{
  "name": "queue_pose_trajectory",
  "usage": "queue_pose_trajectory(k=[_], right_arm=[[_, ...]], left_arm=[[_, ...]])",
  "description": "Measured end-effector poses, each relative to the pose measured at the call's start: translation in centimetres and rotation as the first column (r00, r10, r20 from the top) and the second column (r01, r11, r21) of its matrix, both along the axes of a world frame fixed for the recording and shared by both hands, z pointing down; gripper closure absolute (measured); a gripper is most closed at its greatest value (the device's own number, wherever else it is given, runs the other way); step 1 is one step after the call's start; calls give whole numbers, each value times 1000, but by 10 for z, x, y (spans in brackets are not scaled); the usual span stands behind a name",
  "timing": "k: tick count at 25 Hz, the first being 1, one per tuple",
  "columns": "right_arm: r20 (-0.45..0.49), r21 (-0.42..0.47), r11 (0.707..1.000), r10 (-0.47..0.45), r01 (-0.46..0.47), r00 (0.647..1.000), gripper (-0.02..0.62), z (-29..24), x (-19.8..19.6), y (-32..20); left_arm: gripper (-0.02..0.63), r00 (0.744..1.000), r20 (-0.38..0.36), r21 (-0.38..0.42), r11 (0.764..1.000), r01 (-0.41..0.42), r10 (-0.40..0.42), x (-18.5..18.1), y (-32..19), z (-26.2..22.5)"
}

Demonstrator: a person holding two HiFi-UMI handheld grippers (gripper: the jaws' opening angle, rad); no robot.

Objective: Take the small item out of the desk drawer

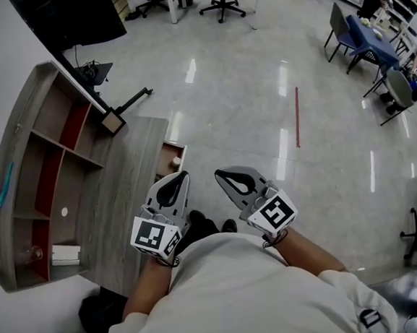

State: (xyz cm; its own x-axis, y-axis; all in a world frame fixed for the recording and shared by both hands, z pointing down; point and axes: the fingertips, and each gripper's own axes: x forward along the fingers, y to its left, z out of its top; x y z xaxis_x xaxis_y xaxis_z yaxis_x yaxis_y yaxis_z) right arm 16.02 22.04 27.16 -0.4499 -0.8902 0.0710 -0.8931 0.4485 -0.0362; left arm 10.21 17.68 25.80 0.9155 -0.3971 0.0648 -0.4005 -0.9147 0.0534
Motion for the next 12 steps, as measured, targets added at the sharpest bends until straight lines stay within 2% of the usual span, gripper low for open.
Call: queue_pose_trajectory(k=[8, 12], right_arm=[[-3, -14, 1000, -20, 20, 1000, 575, 5, -9, -37], [-51, 39, 998, -53, 55, 997, 575, 9, -21, -71]], left_arm=[[595, 1000, -9, -9, 1000, 11, -11, -6, -39, 1], [595, 1000, -15, -12, 1000, 27, -28, -25, -70, 3]])
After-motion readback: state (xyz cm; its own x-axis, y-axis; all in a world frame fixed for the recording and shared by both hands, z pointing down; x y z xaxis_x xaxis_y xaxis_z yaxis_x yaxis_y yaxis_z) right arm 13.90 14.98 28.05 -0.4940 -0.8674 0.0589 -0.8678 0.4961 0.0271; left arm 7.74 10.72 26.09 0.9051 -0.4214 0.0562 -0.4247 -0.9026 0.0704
